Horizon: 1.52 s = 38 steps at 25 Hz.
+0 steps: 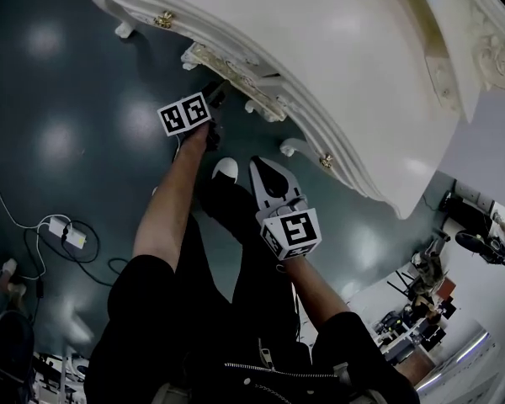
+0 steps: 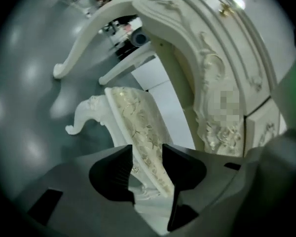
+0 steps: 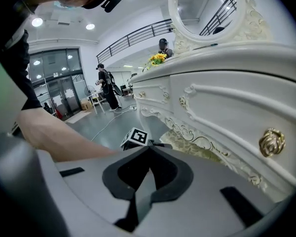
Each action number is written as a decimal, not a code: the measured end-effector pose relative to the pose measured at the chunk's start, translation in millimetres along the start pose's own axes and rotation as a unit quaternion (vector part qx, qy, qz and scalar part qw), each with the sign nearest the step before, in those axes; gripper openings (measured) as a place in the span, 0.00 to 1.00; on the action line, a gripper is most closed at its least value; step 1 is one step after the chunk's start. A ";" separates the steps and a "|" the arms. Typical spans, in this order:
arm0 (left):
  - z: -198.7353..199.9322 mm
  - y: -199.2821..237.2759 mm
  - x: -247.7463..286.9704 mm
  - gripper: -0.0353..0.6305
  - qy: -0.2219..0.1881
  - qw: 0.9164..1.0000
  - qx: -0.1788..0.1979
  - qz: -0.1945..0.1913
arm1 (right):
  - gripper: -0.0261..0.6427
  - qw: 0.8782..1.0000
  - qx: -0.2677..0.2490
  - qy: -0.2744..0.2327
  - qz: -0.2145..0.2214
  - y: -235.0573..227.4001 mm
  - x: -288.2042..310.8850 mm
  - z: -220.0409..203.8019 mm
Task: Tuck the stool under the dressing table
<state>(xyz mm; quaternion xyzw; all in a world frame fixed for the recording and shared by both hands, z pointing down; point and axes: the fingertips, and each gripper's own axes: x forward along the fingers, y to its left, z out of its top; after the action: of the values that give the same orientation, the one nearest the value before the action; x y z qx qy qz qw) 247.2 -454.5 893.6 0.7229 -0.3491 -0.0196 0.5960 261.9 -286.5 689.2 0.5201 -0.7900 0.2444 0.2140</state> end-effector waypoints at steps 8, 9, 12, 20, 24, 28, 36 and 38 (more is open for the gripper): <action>19.8 -64.3 -99.3 0.10 0.038 0.961 0.269 0.057 | 0.05 1.000 0.009 -0.005 -0.004 34.2 -35.0 35.9; 23.8 -72.3 -111.1 0.10 0.045 0.953 0.293 0.063 | 0.05 1.000 0.011 -0.009 -0.007 37.4 -39.3 42.1; 41.1 -102.4 -148.0 0.09 0.046 0.932 0.350 0.079 | 0.05 0.999 0.023 -0.021 -0.024 42.3 -54.1 62.0; 58.8 -216.3 -262.3 0.09 0.037 0.880 0.468 0.069 | 0.05 0.995 0.027 -0.062 -0.073 56.1 -119.1 127.1; 77.2 -274.4 -303.9 0.09 0.020 0.865 0.498 0.057 | 0.05 0.991 0.023 -0.088 -0.094 59.1 -149.6 155.6; 76.0 -315.5 -340.5 0.09 0.005 0.858 0.512 0.050 | 0.05 0.991 0.006 -0.091 -0.098 73.8 -176.7 164.4; 103.4 -398.4 -373.7 0.09 -0.043 0.833 0.552 0.015 | 0.05 0.979 -0.007 -0.166 -0.117 80.0 -223.4 235.3; 107.3 -416.8 -381.6 0.09 -0.054 0.828 0.558 0.006 | 0.05 0.975 -0.010 -0.183 -0.123 80.0 -235.7 247.5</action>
<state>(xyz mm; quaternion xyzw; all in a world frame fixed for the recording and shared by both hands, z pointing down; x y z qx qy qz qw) 111.9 -324.9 349.9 0.9279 -0.3368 0.1432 0.0714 253.7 -240.9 341.3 0.6469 -0.7482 0.1087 0.0995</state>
